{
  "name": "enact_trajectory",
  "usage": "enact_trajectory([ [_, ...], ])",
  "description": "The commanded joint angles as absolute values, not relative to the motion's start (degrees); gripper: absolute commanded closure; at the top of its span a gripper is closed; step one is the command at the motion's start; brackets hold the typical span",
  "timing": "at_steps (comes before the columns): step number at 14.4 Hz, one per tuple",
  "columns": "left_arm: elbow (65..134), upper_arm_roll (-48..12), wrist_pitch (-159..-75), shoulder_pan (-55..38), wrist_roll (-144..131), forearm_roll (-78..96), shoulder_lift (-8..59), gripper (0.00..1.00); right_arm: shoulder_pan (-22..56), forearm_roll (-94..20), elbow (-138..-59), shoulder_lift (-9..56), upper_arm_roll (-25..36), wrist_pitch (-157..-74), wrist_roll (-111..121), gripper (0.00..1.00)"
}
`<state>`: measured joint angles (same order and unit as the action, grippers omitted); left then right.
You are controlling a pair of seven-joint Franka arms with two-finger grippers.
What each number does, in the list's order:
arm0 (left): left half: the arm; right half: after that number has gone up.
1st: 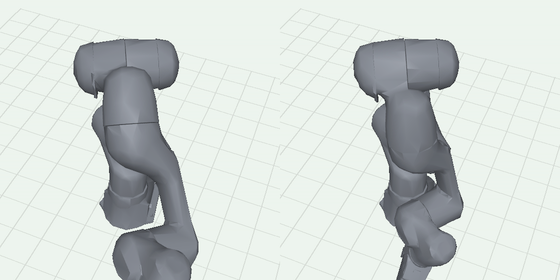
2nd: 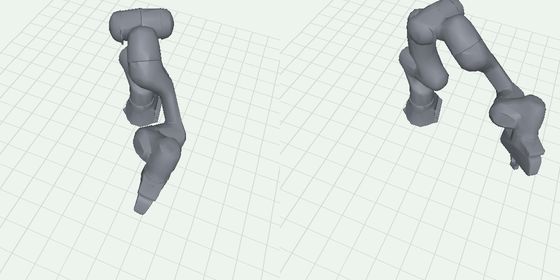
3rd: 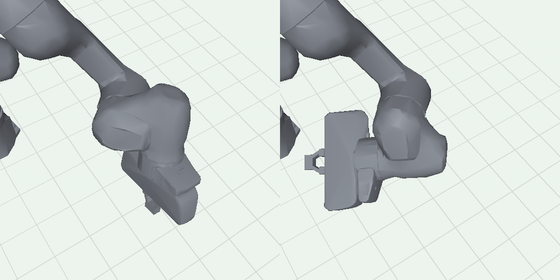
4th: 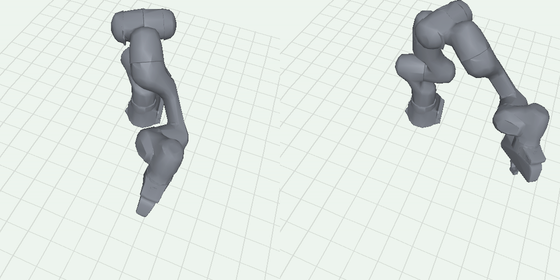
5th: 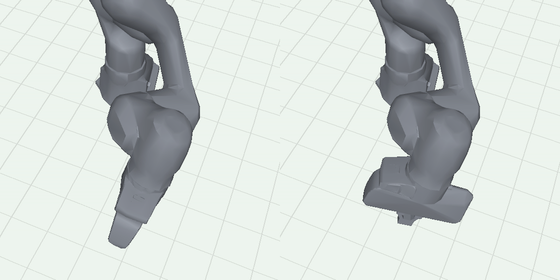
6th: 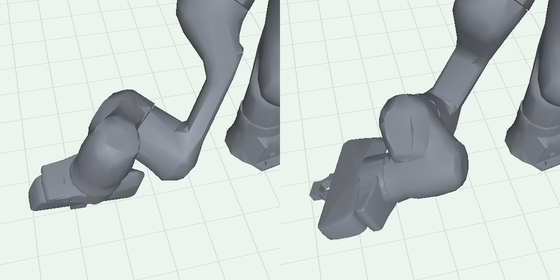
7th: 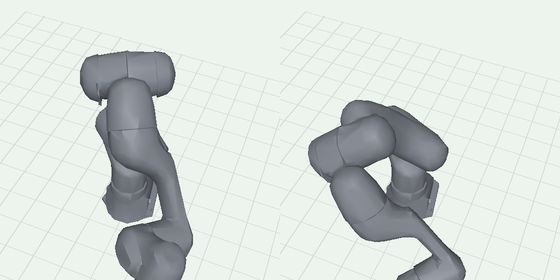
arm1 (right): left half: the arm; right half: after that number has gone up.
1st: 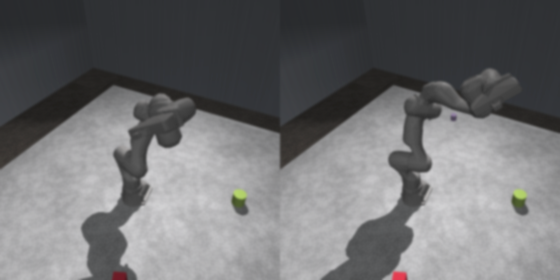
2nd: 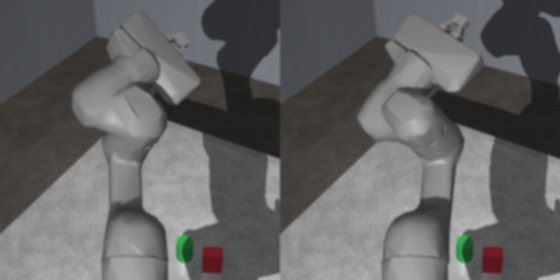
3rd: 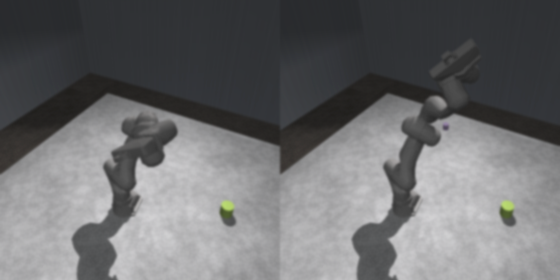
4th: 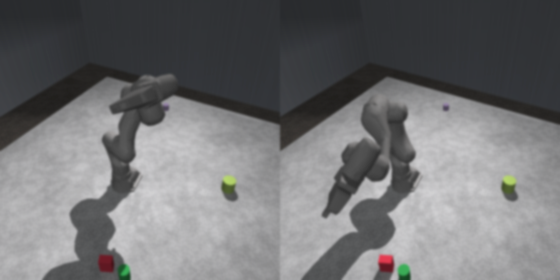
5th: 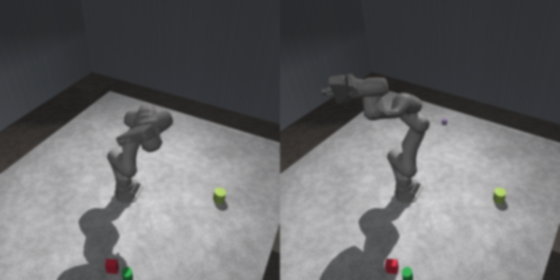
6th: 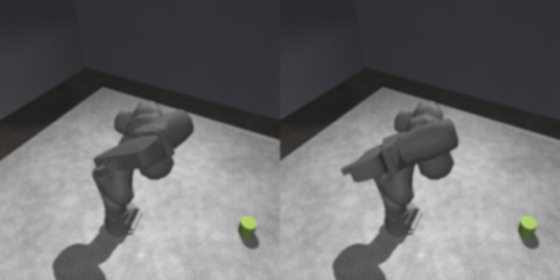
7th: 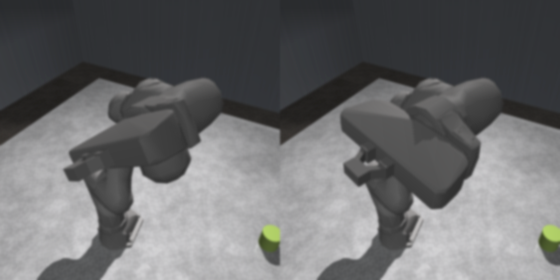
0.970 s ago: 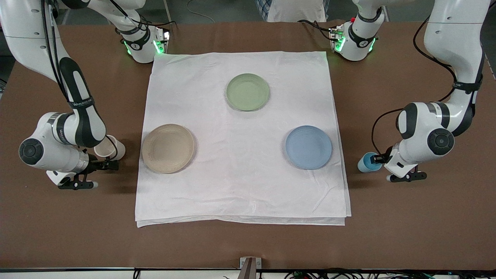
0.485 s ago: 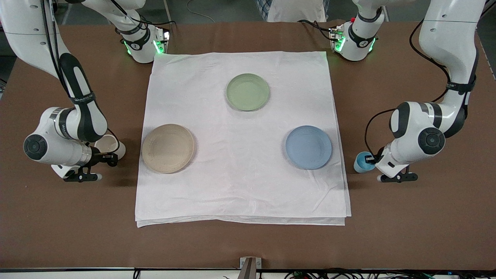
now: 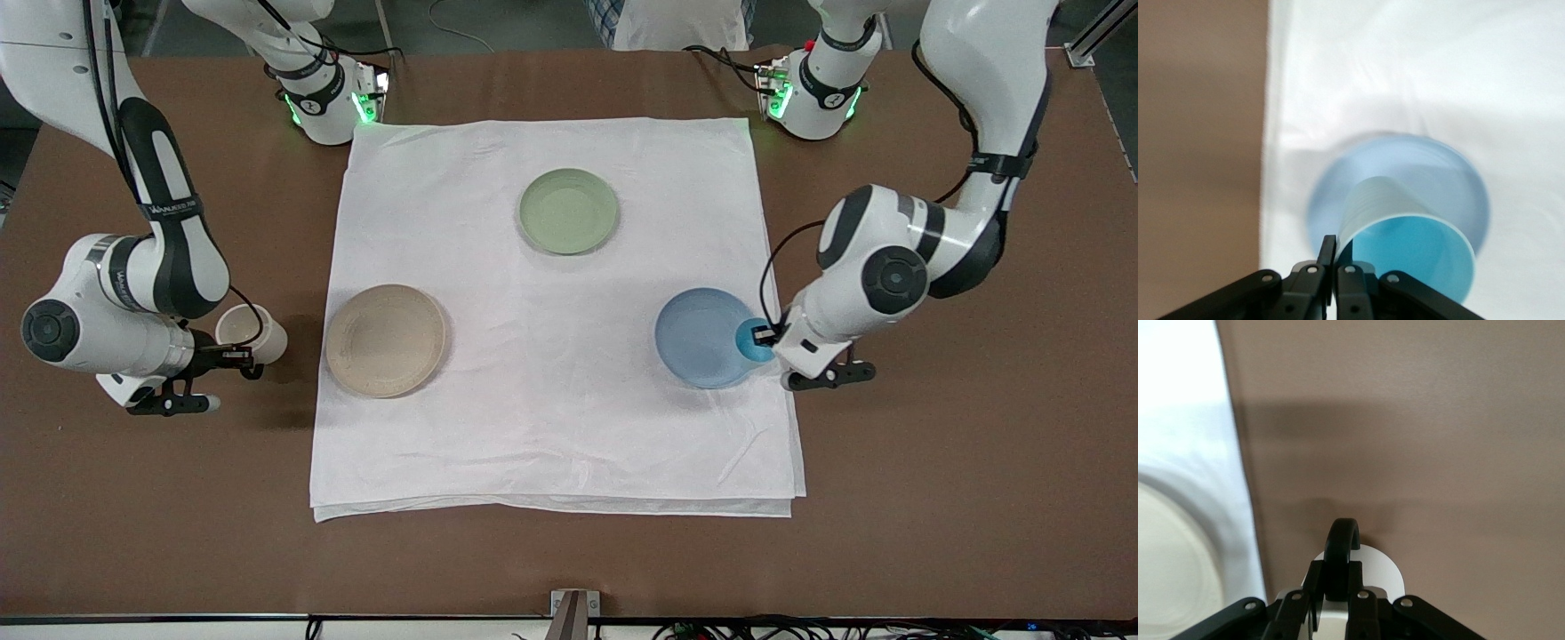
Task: Place blue cup in blue plate and white mug in gray plate
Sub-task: 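Carry the mug onto the beige plate while the left gripper lowers the cup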
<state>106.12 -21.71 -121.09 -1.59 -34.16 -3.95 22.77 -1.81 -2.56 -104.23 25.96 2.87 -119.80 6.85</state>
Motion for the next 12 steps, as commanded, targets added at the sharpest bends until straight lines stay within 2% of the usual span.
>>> enact_trajectory([
  [1, 106.26, -22.24, -122.34, -4.56, -40.94, -5.27, 25.83, 1.0, 0.87, -5.43, -103.53, 22.87, 1.06, -116.11, -0.24, 1.0],
  [3, 107.48, -22.15, -124.35, -5.45, -41.92, -5.45, 26.89, 0.98, 3.94, -8.34, -106.33, 20.93, -0.26, -116.97, -6.56, 1.0],
  [5, 107.93, -22.06, -125.42, -5.45, -41.92, -5.45, 27.86, 0.94, 7.19, -11.68, -111.5, 18.12, -1.14, -122.31, -10.0, 1.0],
  [6, 107.58, -22.06, -125.42, -5.19, -41.92, -5.45, 28.04, 0.86, 8.69, -12.04, -114.06, 17.32, -1.14, -124.87, -11.85, 1.0],
  [8, 107.05, -21.8, -125.42, -4.66, -41.31, -5.62, 27.86, 0.51, 11.5, -12.04, -119.07, 16.53, -1.23, -131.1, -14.84, 1.0],
  [10, 105.48, -21.71, -124.64, -3.17, -40.96, -8.25, 26.12, 0.01, 13.26, -12.04, -121.63, 16.96, -1.14, -136.21, -15.73, 0.98],
  [11, 104.69, -21.8, -124.54, -2.64, -40.87, -8.35, 24.71, 0.0, 13.53, -12.04, -121.55, 17.05, -1.14, -136.49, -15.73, 0.87],
  [12, 103.63, -21.71, -124.54, -2.64, -40.96, -8.35, 23.31, 0.0, 13.45, -12.04, -121.2, 17.22, -1.14, -136.23, -15.82, 0.56],
])
